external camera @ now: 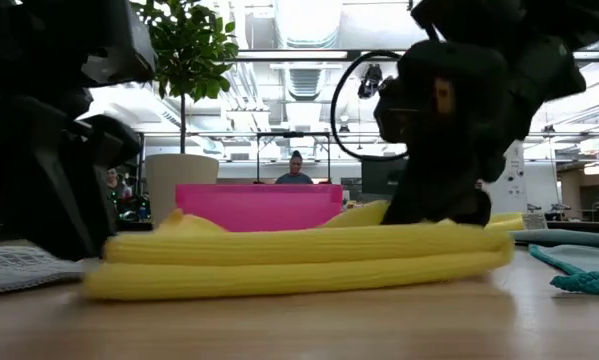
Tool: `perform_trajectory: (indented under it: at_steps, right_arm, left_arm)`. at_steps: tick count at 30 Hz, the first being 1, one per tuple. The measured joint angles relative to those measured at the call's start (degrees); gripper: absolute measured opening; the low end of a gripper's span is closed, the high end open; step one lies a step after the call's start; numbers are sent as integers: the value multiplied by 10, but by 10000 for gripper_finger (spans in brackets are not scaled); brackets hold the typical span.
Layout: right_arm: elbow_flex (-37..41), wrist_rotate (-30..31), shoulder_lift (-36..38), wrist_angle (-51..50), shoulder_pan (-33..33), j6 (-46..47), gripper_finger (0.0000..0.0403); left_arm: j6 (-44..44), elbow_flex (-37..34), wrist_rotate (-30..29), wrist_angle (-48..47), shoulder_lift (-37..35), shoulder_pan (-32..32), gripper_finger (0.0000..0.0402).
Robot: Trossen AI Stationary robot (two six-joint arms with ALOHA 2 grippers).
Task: Fold microfiber towels
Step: Fold the bottom yellow microfiber cloth
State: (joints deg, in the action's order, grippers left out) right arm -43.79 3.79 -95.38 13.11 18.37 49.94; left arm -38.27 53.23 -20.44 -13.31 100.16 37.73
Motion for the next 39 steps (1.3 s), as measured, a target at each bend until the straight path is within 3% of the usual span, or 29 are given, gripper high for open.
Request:
perform_trajectory:
  at_steps: [10,18,25,39]
  right_arm:
    - [-42,4,110,-291,-27,-12,13]
    - [-127,7,114,-470,-34,-12,13]
    - [-200,7,68,-527,-34,-16,13]
    - [-346,3,-59,-536,-34,-71,12]
  left_arm:
    - [115,-3,-71,74,0,-26,100]
    - [154,-48,-91,212,0,-68,100]
    - [167,-86,-90,278,0,-81,100]
    - [183,-88,-90,289,11,-87,100]
